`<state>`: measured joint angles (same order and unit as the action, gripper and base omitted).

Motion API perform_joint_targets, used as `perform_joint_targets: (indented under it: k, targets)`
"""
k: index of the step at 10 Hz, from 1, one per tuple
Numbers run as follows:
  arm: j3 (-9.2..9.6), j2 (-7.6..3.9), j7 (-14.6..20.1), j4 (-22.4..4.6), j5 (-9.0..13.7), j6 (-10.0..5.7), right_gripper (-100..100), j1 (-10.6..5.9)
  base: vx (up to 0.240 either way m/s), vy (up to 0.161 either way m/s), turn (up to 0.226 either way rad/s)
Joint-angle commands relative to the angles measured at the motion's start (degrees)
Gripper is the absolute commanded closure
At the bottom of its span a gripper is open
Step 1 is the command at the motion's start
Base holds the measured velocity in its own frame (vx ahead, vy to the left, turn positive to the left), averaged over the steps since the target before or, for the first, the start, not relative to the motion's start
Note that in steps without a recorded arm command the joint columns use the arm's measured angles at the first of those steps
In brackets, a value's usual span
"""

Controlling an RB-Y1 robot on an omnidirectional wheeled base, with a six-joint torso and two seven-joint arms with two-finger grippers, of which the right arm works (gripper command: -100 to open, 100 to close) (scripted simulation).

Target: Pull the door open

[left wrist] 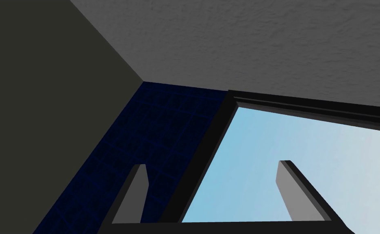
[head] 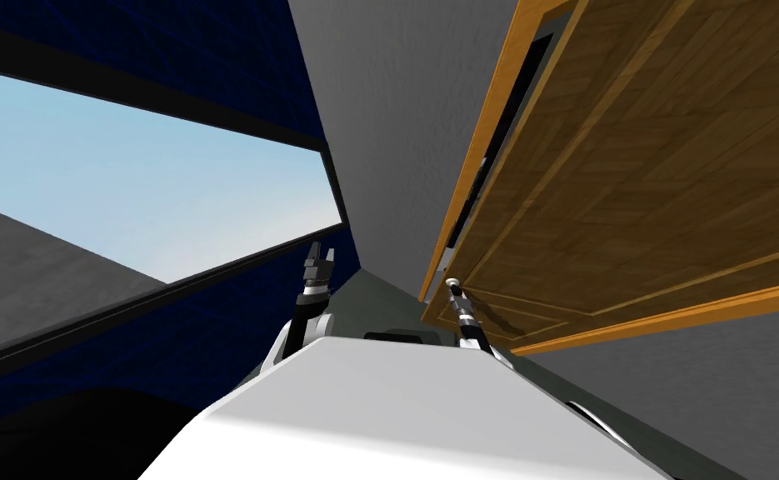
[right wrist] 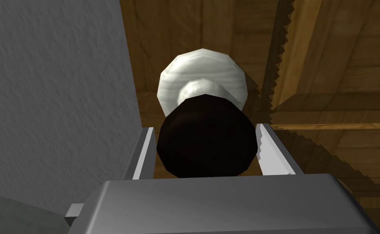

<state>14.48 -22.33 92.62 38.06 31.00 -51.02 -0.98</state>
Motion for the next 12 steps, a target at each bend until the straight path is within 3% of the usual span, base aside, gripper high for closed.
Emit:
perform_joint_targets:
  k: [1,3,4,5,11,12]
  targets:
    - [1.20,-0.96,1.78,0.13,-0.50,-0.86,100,0.45,-0.199,-0.039,0.092]
    - [2.48,-1.99,3.44,0.38,-1.05,-1.50,100,1.04,-0.177,-0.030,0.093]
    - [2.04,-1.64,2.74,0.23,-0.84,-1.12,100,0.99,-0.087,-0.017,0.025]
    - [3.54,-2.73,4.39,0.42,-1.58,-2.39,100,1.85,-0.161,-0.054,0.115]
    - [7.97,-6.38,9.20,1.28,-3.74,-6.51,100,4.37,-0.238,-0.058,0.097]
    - [7.57,-6.11,8.59,1.68,-3.55,-5.73,100,4.34,-0.107,-0.022,0.015]
